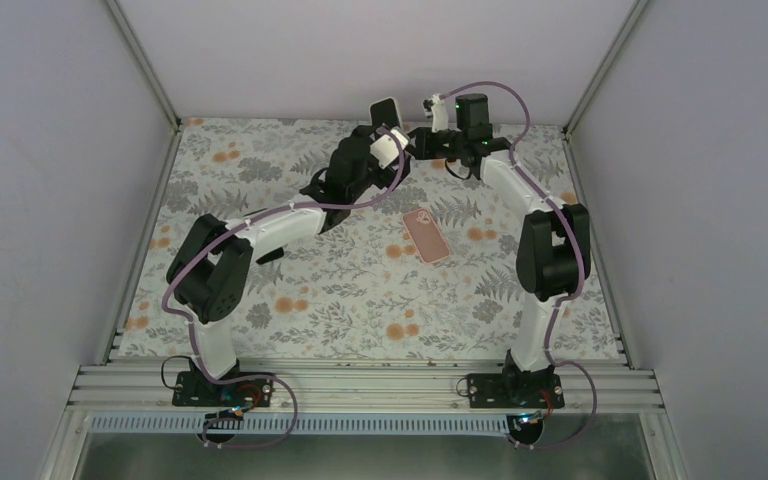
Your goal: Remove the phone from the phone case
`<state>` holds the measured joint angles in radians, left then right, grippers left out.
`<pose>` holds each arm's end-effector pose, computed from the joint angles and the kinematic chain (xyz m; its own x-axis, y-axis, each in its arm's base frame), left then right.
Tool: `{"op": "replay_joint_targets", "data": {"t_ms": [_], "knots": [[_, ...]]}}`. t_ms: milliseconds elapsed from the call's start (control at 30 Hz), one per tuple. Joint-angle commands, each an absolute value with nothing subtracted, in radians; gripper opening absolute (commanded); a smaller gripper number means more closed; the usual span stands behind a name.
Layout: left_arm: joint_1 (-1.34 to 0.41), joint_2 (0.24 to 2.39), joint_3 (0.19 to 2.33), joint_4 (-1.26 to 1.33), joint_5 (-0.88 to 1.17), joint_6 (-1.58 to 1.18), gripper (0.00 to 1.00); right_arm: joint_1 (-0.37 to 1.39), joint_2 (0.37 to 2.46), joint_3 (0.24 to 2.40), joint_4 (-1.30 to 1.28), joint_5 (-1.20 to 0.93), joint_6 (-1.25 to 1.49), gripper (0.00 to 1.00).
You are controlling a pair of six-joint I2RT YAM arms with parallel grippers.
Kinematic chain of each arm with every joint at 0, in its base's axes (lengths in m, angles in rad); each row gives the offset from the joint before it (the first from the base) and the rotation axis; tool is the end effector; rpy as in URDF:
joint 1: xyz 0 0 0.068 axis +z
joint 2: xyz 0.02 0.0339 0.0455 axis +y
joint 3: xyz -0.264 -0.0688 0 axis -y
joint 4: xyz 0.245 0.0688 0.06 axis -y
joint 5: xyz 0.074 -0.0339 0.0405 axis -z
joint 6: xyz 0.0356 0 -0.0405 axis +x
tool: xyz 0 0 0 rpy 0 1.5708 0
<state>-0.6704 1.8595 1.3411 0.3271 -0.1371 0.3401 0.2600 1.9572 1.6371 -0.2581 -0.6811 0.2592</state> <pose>0.3517 -0.2727 0.2765 0.0298 0.3981 -0.9169 0.5308 0.7709 0.3520 0.4350 0.1389 0.2823 -0.6923 0.0219 -0.7213 -0.5502 0.6307 0.5473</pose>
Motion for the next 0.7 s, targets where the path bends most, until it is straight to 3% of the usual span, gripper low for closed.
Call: {"op": "replay_joint_targets", "data": {"t_ms": [0, 667], "knots": [[-0.673, 1.855, 1.328, 0.373, -0.168, 0.354, 1.0, 0.253, 1.902, 1.644, -0.196, -0.715, 0.274, 0.03], [-0.671, 1.917, 1.352, 0.392, -0.251, 0.39, 0.97, 0.251, 1.873, 1.62, -0.184, -0.738, 0.293, 0.03]]}}
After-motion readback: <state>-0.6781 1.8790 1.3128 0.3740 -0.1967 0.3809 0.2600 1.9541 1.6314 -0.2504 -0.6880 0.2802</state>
